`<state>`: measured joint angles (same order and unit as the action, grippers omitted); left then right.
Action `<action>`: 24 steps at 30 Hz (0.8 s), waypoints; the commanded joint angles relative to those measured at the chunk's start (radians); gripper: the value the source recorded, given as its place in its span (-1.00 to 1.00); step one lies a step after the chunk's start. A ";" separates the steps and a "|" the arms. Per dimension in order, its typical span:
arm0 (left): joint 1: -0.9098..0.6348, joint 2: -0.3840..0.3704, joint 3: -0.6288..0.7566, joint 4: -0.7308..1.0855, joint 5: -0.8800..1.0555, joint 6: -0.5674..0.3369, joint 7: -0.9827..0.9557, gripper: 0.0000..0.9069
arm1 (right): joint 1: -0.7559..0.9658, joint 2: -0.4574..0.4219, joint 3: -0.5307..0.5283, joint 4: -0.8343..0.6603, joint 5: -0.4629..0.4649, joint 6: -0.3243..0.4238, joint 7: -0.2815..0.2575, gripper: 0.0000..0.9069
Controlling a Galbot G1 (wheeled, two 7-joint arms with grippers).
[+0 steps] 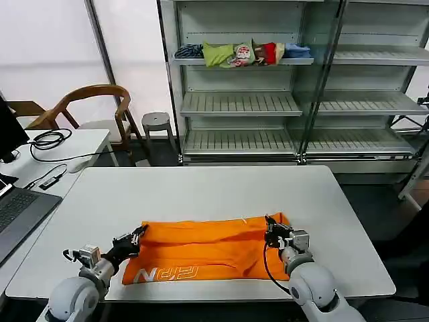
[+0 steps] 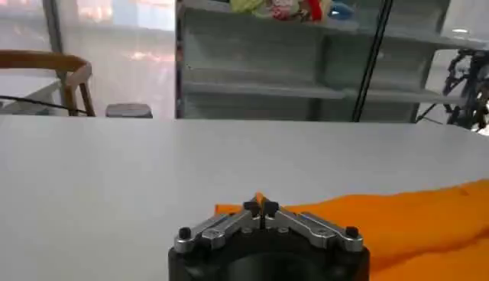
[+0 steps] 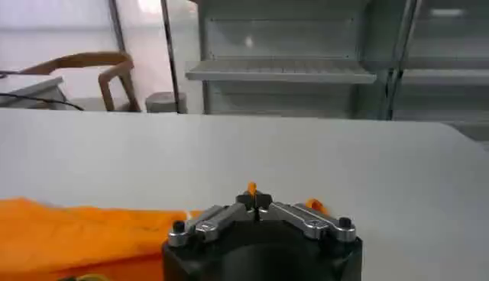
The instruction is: Fold and organize the clothes.
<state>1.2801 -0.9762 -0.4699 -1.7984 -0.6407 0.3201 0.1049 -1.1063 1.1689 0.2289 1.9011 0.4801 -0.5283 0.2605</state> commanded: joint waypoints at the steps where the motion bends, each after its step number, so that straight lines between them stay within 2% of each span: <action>1: 0.041 0.009 -0.020 -0.025 0.001 0.005 0.000 -0.93 | -0.002 -0.003 0.001 0.001 0.000 0.001 -0.001 -1.00; 16: 0.087 0.001 -0.030 -0.045 0.033 0.007 -0.005 -0.91 | -0.034 -0.011 -0.004 0.027 -0.001 -0.003 -0.001 -1.00; 17: 0.088 0.001 -0.030 -0.046 0.037 0.007 -0.005 -0.36 | -0.036 -0.011 -0.004 0.027 -0.002 -0.005 -0.001 -1.00; 18: 0.089 0.000 -0.030 -0.049 0.043 0.007 -0.006 0.69 | -0.040 -0.013 -0.004 0.029 -0.005 -0.008 0.001 -0.38; 19: 0.090 -0.001 -0.030 -0.051 0.050 0.008 -0.008 1.00 | -0.043 -0.014 -0.004 0.030 -0.009 -0.011 0.004 1.00; 24: 0.084 -0.003 -0.036 -0.063 0.055 0.008 -0.017 1.00 | -0.060 -0.027 0.001 0.056 -0.007 -0.029 0.009 1.00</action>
<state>1.3595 -0.9790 -0.5007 -1.8484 -0.6016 0.3274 0.0937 -1.1485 1.1474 0.2273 1.9366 0.4752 -0.5446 0.2652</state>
